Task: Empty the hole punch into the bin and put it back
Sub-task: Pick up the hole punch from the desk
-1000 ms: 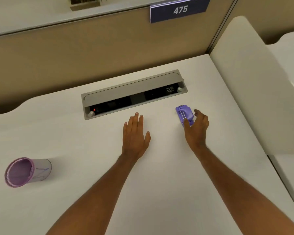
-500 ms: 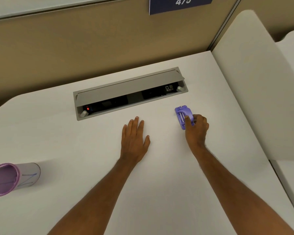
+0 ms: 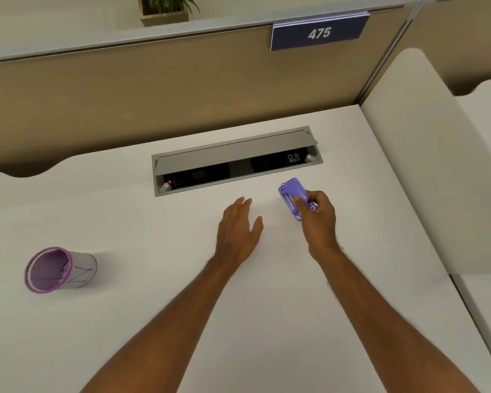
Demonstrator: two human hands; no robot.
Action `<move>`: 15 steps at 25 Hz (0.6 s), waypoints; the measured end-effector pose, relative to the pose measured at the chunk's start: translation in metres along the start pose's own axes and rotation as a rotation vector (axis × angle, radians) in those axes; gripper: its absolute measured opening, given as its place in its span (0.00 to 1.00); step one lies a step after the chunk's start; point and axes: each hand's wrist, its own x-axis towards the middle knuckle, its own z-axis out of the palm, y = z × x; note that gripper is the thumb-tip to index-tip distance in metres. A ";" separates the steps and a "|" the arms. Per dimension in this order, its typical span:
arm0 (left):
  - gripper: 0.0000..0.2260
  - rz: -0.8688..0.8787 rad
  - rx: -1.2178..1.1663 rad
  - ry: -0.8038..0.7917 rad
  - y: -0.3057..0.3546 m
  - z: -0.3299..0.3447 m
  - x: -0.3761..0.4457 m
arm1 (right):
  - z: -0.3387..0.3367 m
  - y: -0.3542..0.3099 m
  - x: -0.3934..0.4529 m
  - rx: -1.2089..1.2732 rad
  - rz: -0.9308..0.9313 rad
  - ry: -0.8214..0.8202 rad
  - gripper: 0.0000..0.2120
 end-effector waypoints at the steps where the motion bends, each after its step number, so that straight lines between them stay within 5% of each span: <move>1: 0.25 -0.025 -0.085 -0.010 0.006 -0.005 -0.006 | 0.005 -0.007 -0.015 0.001 -0.024 -0.026 0.07; 5: 0.22 -0.134 -0.463 0.048 0.026 -0.040 -0.039 | 0.028 -0.035 -0.082 -0.032 -0.190 -0.104 0.09; 11: 0.15 -0.454 -1.356 0.077 0.018 -0.112 -0.118 | 0.054 -0.052 -0.179 -0.234 -0.604 -0.214 0.13; 15: 0.17 -0.550 -1.660 0.096 -0.011 -0.140 -0.162 | 0.076 -0.055 -0.233 -0.414 -0.815 -0.266 0.15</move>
